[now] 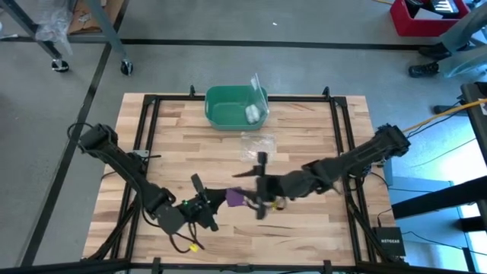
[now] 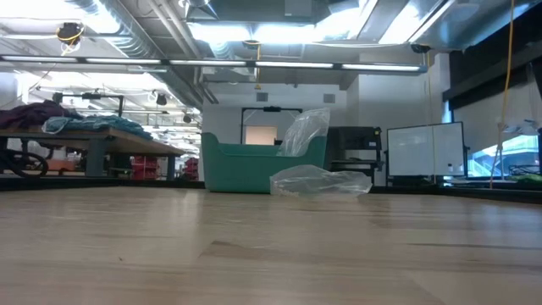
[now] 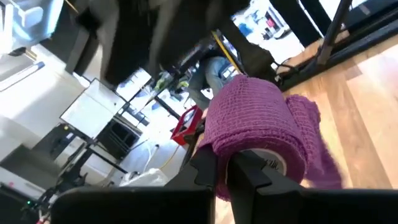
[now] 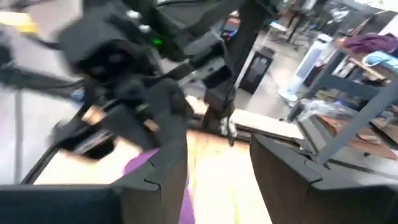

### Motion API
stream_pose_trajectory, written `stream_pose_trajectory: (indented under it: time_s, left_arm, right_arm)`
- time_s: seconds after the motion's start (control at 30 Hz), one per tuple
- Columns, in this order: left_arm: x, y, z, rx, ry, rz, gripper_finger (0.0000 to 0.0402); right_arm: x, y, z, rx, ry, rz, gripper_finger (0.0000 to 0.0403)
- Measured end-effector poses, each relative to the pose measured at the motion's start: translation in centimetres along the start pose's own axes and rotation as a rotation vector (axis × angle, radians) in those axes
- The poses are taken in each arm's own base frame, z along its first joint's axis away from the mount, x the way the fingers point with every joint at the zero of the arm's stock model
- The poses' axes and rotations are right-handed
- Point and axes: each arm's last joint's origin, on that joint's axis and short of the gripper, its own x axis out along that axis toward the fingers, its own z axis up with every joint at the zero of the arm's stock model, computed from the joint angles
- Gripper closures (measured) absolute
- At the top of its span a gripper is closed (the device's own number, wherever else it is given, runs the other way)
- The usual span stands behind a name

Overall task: Roll bandage
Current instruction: Roll the violet bandage

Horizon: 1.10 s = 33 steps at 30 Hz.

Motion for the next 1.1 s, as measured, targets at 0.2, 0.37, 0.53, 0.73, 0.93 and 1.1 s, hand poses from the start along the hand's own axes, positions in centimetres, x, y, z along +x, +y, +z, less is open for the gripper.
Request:
stream_pose_trajectory:
  time_s: [0.2,0.37,0.53,0.73,0.93,1.1]
  left_arm:
    - [-0.2,0.2,0.3,-0.083,-0.011,0.003,0.0392]
    - [-0.2,0.5,0.9,-0.185,-0.066,-0.026,0.039]
    - [0.3,0.6,0.9,-0.22,-0.077,-0.039,0.039]
    - [0.6,0.8,0.8,-0.236,-0.075,-0.032,0.0386]
    - [0.5,1.0,1.0,-0.249,-0.081,-0.033,0.0385]
    - [0.5,1.0,1.1,-0.257,-0.086,-0.036,0.0385]
  right_arm:
    - [-3.7,1.1,-1.8,-0.073,0.266,0.056,0.0226]
    - [-3.1,3.2,-6.0,-0.091,0.334,0.05,0.0226]
    - [-0.9,4.5,-7.3,-0.069,0.145,0.088,0.0226]
    - [-0.4,5.0,-6.4,-0.05,0.008,0.191,0.0226]
    - [-0.4,5.0,-5.1,-0.023,-0.051,0.238,0.0226]
    - [-0.4,5.0,-4.7,-0.004,-0.09,0.278,0.0226]
